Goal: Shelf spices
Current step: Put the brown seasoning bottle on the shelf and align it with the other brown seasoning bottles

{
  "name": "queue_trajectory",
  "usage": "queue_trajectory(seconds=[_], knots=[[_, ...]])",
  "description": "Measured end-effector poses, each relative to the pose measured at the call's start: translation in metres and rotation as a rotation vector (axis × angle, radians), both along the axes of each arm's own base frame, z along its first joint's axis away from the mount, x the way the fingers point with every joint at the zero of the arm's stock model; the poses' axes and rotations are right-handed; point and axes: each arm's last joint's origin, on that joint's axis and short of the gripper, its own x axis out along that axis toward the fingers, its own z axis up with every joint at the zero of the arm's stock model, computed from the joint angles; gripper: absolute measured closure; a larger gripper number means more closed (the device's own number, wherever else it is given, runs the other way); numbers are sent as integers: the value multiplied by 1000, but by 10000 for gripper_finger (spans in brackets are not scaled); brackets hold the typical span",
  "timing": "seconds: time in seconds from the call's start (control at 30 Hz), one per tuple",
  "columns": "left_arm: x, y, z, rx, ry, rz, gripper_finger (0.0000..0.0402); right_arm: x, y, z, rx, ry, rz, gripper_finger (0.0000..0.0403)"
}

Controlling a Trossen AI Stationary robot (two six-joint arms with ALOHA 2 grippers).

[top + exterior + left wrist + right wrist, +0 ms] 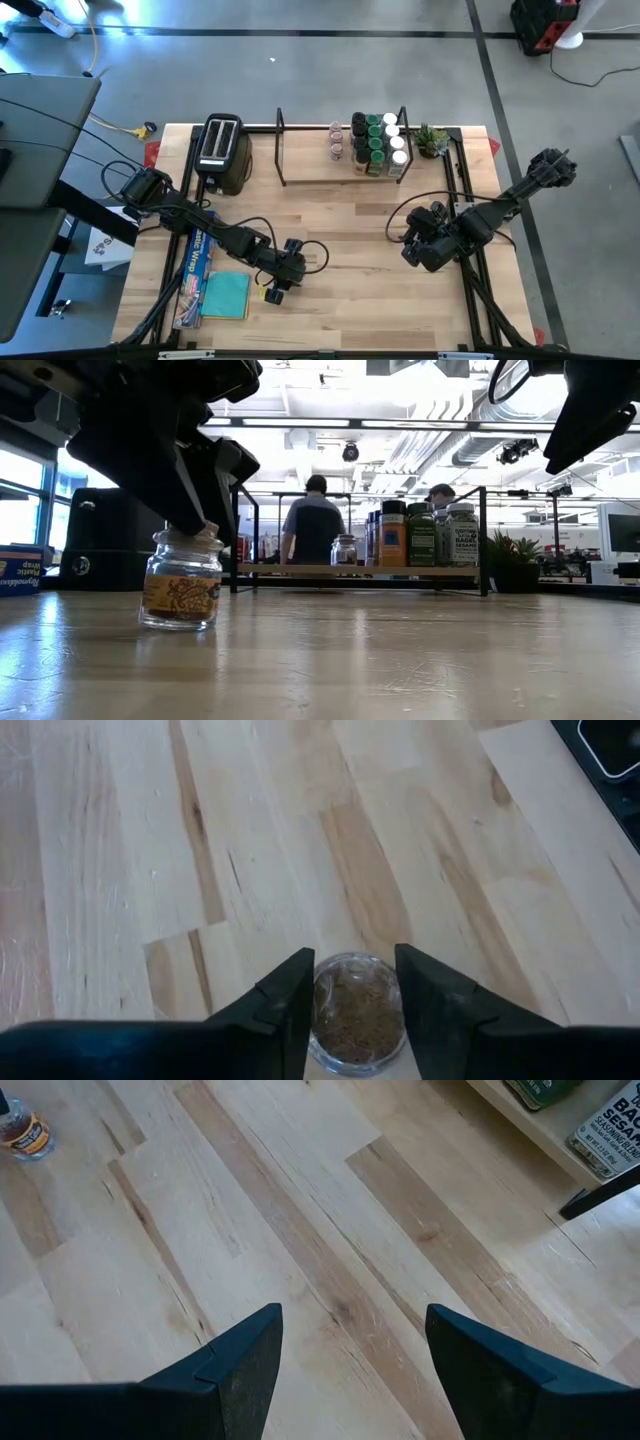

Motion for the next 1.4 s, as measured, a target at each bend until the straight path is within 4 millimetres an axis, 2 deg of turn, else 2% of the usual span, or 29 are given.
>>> queue_trajectory(seconds=[0.33, 0.53, 0.73, 0.9, 0.97, 1.17, 1.4], knots=[[-4, 4, 6, 7, 11, 55, 283, 0, 0, 0, -9, 6, 12, 163], [-7, 27, 28, 6, -13, 140, 284, 0, -1, 0, -38, -6, 13, 163], [0, 74, 60, -5, -89, 315, 284, 0, -1, 1, -54, -16, 8, 163], [26, 113, 96, 64, -194, 407, 284, 0, -2, 1, -63, -21, 5, 163], [37, 133, 102, 71, -210, 463, 284, 0, -2, 1, -67, -22, 4, 163], [63, 191, 105, 77, -223, 615, 284, 1, -2, 1, -66, -30, -4, 163], [90, 241, 87, 59, -198, 694, 284, 1, -2, 1, -64, -32, -4, 163]])
